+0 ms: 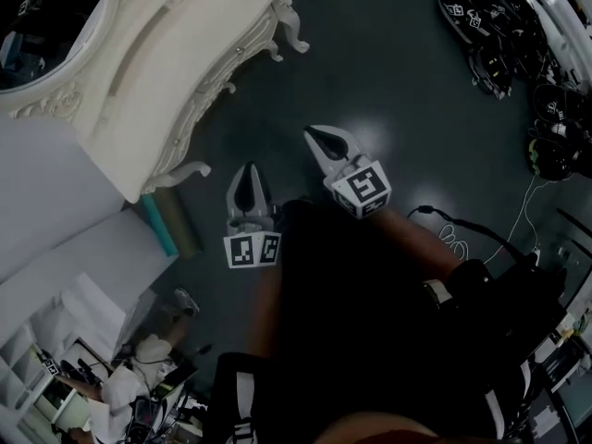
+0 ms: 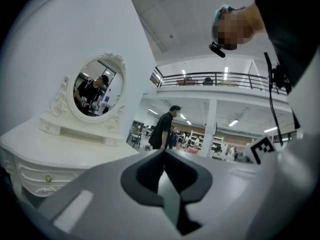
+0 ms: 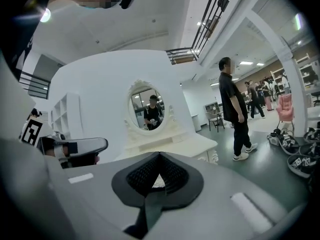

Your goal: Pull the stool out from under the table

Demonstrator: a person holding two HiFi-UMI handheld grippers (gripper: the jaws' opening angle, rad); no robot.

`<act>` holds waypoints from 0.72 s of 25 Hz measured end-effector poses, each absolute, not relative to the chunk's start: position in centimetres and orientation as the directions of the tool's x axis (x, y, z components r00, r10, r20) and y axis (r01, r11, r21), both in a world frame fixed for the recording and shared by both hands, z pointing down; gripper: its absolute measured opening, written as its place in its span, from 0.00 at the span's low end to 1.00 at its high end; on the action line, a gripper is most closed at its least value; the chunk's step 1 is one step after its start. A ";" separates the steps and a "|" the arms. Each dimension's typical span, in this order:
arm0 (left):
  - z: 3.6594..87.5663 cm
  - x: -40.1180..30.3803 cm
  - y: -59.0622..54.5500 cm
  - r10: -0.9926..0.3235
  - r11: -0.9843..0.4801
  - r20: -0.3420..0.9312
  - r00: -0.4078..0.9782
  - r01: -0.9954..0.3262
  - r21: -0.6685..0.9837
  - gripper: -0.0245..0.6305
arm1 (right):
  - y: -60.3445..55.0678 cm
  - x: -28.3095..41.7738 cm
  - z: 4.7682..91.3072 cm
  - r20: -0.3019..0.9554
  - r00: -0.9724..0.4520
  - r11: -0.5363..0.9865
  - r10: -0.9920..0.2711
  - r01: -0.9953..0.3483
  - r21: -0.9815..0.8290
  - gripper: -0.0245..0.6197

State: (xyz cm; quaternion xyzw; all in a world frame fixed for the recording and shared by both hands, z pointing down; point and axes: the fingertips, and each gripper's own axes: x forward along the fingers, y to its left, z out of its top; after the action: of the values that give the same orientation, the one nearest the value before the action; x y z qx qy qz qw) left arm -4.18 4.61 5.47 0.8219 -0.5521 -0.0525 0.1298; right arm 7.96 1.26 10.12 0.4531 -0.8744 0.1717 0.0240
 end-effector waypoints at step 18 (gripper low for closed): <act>13.5 -5.5 -10.5 -0.862 -0.434 0.115 0.494 -0.837 0.334 0.05 | -11.2 5.6 19.8 0.289 -0.538 0.468 -0.791 -0.838 -0.281 0.04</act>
State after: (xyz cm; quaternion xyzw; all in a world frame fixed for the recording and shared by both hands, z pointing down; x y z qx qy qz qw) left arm -5.46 -10.50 13.53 0.8461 -0.5019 -0.0360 0.1758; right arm 5.64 -11.21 19.82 0.4767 -0.8546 0.1973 0.0591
